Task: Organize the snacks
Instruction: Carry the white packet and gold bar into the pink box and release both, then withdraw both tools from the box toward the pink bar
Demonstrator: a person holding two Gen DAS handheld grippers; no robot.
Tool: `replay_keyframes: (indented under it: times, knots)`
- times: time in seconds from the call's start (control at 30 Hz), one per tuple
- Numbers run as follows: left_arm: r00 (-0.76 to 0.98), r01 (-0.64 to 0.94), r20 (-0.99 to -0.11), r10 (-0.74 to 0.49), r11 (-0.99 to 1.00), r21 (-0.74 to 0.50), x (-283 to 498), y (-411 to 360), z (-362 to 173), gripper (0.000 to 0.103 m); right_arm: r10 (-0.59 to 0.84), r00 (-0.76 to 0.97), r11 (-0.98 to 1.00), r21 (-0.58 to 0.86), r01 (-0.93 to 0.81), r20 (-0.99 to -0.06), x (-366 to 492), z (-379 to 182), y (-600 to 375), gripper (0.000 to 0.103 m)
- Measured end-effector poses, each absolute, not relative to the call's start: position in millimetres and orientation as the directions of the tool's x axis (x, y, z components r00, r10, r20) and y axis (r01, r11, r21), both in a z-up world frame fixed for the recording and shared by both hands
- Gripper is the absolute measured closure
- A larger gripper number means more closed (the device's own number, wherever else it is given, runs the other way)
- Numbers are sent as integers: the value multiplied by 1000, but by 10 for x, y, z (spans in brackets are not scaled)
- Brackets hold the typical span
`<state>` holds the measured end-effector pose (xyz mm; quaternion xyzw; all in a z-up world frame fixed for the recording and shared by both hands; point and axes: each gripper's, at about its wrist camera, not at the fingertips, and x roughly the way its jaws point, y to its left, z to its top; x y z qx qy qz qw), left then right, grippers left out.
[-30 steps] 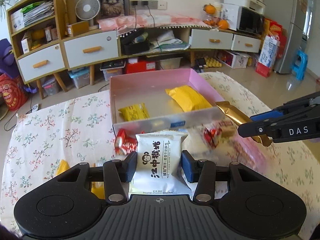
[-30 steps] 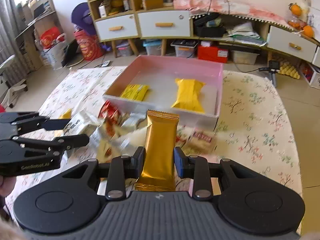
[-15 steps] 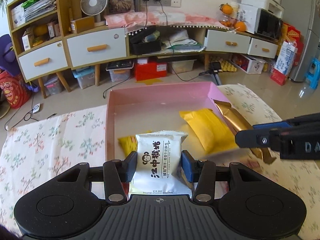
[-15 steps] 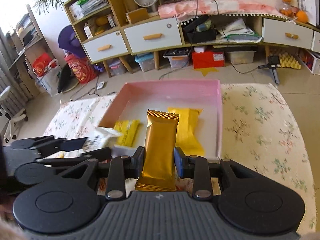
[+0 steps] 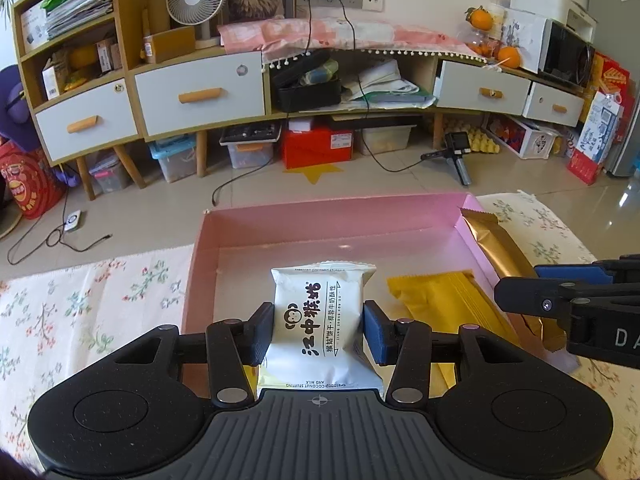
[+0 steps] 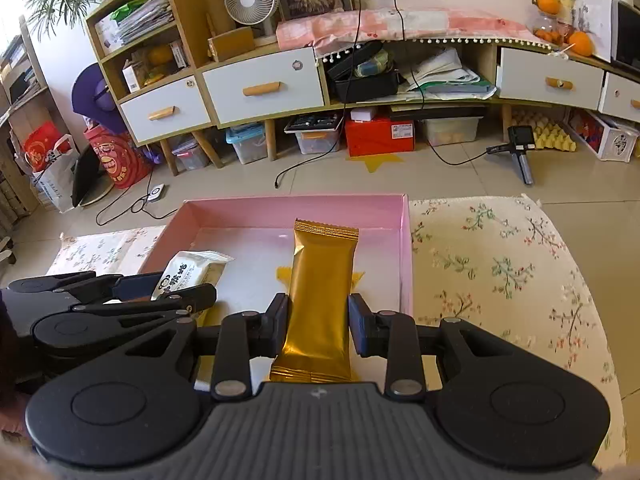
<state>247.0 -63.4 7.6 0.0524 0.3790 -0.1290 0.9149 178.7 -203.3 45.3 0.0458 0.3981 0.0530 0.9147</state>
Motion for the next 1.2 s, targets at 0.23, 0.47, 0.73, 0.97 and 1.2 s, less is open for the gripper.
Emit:
replay_keyframes:
  times: [0.23, 0.47, 0.73, 0.97, 1.2]
  knots:
    - [679, 232, -708, -193, 972, -42, 2626, -653, 22, 58, 128, 691, 992, 102, -80, -712, 1972, 381, -1968, 74]
    - [686, 244, -705, -181, 970, -12, 2664, -699, -38, 45, 116, 693, 993, 92, -72, -712, 1991, 328, -1972, 73]
    - [697, 250, -693, -181, 968, -2, 2513, -637, 99, 22, 103, 709, 994, 94, -53, -698, 1918, 452, -2023, 47]
    - [689, 247, -702, -181, 969, -7, 2227, -530, 260, 15, 94, 706, 996, 71, -62, -702, 1724, 594, -2009, 27]
    - [685, 231, -706, -181, 973, -25, 1885, -407, 386, 13, 85, 707, 996, 64, -56, -702, 1489, 721, -2016, 14]
